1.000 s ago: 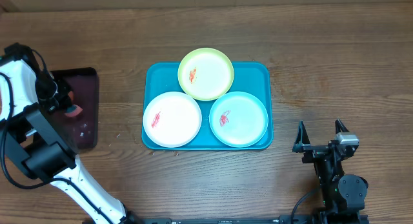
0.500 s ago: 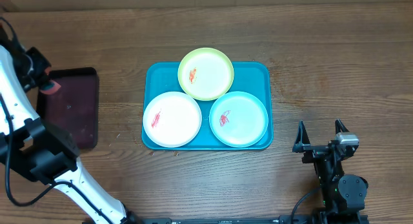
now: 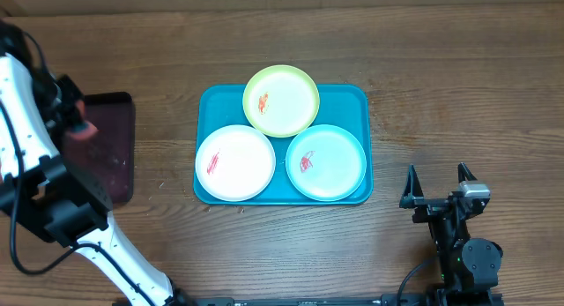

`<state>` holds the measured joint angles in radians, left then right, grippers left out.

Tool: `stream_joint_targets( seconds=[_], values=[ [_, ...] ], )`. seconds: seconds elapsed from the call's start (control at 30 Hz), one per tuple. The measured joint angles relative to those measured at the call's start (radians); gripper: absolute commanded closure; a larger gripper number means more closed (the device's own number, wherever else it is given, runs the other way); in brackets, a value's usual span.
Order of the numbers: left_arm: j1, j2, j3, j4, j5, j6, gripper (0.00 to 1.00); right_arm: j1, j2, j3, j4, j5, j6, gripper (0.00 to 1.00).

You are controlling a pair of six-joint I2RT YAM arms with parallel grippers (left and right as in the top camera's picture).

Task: Clean dirty plates on tray and stack at the side

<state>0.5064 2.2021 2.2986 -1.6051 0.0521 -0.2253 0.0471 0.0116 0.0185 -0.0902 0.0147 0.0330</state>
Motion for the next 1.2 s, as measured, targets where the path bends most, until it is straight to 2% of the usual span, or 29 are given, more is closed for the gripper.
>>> stream_joint_targets(
  seconds=[0.13, 0.3, 0.53, 0.73, 1.03, 1.07, 1.1, 1.17, 1.2],
  values=[
    [-0.015, -0.061, 0.112, -0.062, 0.056, 0.000, 0.96, 0.000, 0.000, 0.000, 0.000, 0.000, 0.000, 0.00],
    [-0.129, -0.119, 0.095, -0.079, 0.114, 0.018, 0.96, 0.000, 0.000, 0.000, 0.000, 0.000, 0.000, 0.00],
    [-0.383, -0.116, -0.195, -0.030, 0.196, 0.081, 0.96, 0.000, 0.000, 0.000, 0.000, 0.000, 0.000, 0.00],
    [-0.571, -0.111, -0.437, 0.125, 0.210, 0.100, 0.96, 0.000, 0.000, 0.000, 0.001, 0.000, 0.000, 0.00],
    [-0.685, -0.111, -0.695, 0.352, 0.201, 0.082, 0.96, 0.000, 0.000, 0.000, 0.000, -0.001, 0.000, 0.00],
    [-0.690, -0.110, -0.718, 0.367, 0.201, 0.078, 0.91, 0.000, 0.000, 0.000, 0.000, 0.000, -0.001, 0.00],
    [-0.694, -0.110, -0.741, 0.383, 0.201, 0.075, 0.67, 0.000, 0.000, 0.000, 0.000, 0.000, 0.000, 0.00],
    [-0.697, -0.109, -0.764, 0.396, 0.196, 0.069, 0.05, 0.000, 0.000, 0.000, 0.000, 0.000, 0.000, 0.00],
    [-0.697, -0.109, -0.769, 0.398, 0.195, 0.068, 0.00, 0.000, 0.000, 0.000, 0.000, 0.000, -0.001, 0.00]
  ],
)
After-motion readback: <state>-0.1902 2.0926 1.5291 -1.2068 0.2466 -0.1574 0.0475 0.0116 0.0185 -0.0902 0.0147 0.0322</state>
